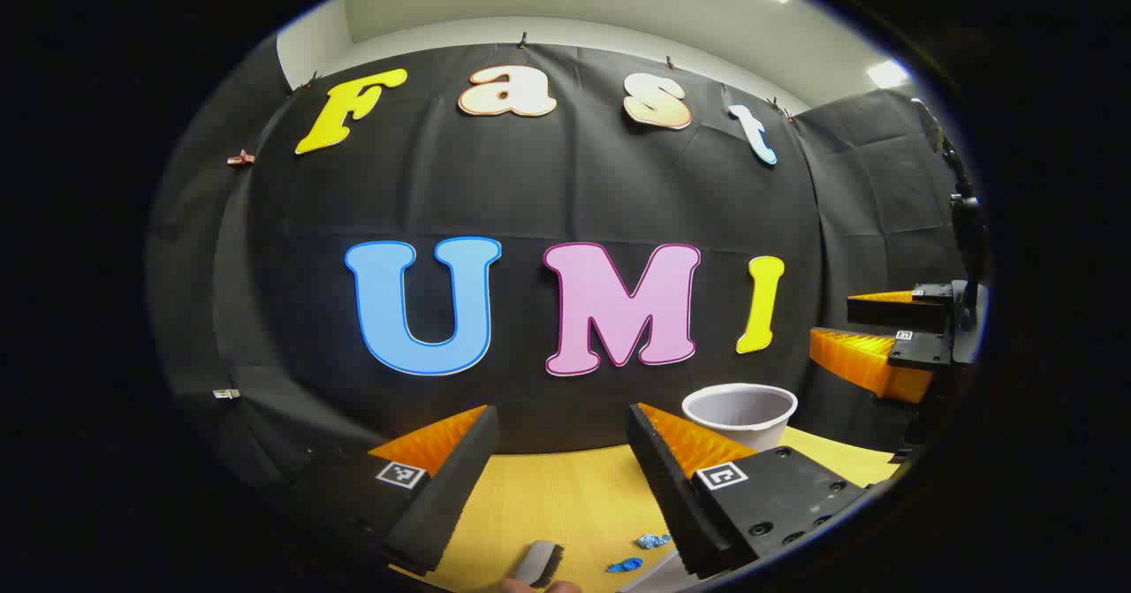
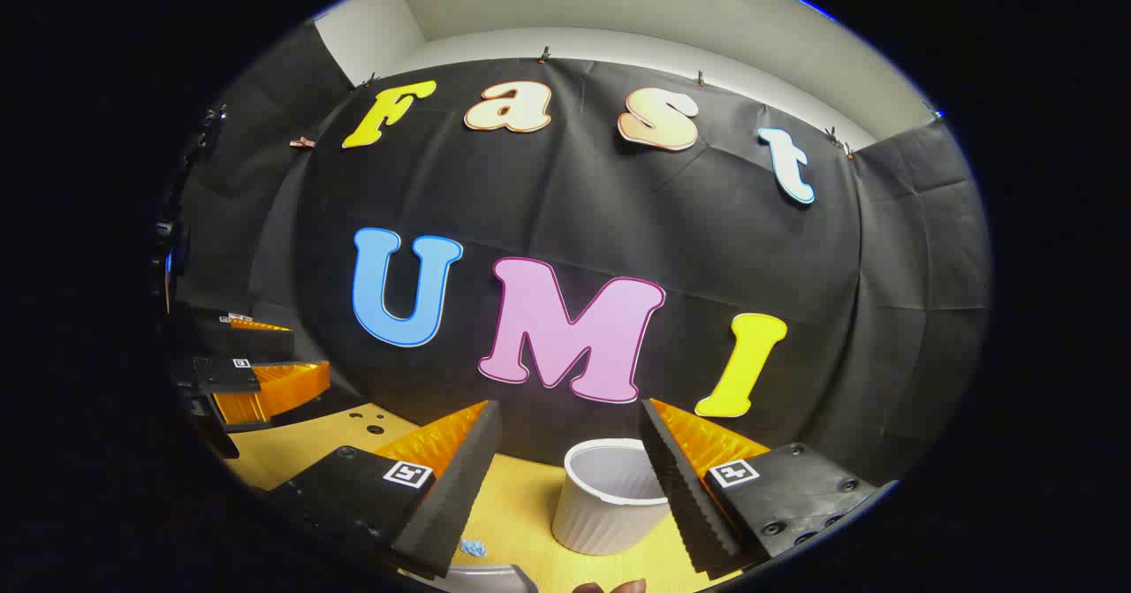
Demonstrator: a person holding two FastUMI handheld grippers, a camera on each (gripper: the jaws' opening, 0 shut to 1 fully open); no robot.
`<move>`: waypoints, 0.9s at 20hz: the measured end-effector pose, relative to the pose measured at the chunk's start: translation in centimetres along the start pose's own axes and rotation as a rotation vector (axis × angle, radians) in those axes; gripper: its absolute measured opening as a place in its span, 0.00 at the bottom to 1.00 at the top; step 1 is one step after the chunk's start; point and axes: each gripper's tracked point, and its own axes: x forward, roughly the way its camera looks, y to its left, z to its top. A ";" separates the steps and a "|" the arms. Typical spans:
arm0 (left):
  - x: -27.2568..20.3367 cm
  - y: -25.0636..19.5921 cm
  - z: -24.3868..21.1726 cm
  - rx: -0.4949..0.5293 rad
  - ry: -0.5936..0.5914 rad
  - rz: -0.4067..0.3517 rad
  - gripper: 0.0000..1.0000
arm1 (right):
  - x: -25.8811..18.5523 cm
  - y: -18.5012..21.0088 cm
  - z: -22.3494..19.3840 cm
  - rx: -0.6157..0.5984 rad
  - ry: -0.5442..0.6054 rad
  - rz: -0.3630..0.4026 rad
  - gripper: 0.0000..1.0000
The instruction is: Pick up the small broom and dustpan from the desktop, sweep the trash into the dustpan with the broom, and then empty the trash into the garbage bin.
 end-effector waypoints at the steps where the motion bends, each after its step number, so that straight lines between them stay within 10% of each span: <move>1: 0.0 0.0 -0.2 -0.001 0.002 -0.001 0.95 | 0.1 0.2 0.1 0.005 -0.001 0.006 0.97; 18: -0.2 0.6 -0.9 -0.009 0.014 -0.001 0.95 | -1.1 1.5 -3.4 0.006 0.100 0.089 0.98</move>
